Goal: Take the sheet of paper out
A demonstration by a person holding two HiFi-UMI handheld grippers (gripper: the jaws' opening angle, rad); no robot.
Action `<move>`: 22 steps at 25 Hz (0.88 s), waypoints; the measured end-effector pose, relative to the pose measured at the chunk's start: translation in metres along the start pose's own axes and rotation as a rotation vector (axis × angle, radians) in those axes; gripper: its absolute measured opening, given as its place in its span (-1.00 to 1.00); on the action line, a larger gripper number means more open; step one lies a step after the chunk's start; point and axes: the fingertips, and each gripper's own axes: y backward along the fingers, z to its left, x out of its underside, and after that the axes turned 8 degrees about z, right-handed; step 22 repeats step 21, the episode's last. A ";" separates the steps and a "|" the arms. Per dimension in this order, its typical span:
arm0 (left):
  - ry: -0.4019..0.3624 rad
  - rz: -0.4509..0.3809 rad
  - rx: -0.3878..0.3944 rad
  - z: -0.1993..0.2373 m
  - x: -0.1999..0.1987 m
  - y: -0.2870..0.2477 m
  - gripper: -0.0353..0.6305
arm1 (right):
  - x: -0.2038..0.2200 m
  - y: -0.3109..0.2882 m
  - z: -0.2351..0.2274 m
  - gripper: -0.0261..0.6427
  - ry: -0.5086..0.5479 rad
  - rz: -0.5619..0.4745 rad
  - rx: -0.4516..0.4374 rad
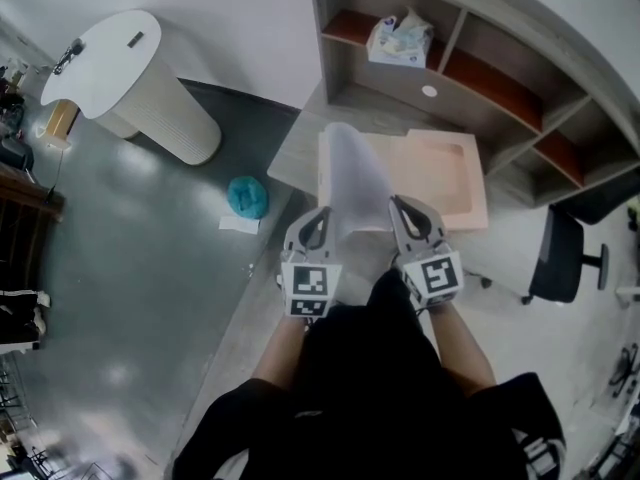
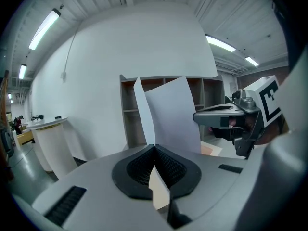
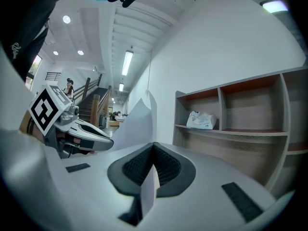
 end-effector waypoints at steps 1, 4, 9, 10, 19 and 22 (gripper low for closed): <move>0.000 -0.002 0.002 0.000 0.001 0.002 -0.76 | 0.000 0.001 0.003 -0.88 0.001 0.002 0.001; 0.005 -0.006 0.004 0.001 0.003 0.009 -0.76 | 0.000 0.003 0.010 -0.88 0.001 0.008 -0.002; 0.024 -0.023 -0.009 0.009 0.000 0.015 -0.76 | -0.009 0.004 0.015 -0.87 0.022 0.003 -0.006; 0.028 -0.026 -0.012 0.010 0.000 0.016 -0.76 | -0.010 0.004 0.015 -0.87 0.028 0.001 -0.007; 0.047 -0.018 -0.023 0.012 0.002 0.015 -0.76 | -0.009 0.001 0.014 -0.88 0.043 0.012 -0.017; 0.052 -0.016 -0.026 0.012 0.003 0.014 -0.76 | -0.008 0.000 0.012 -0.87 0.041 0.013 -0.020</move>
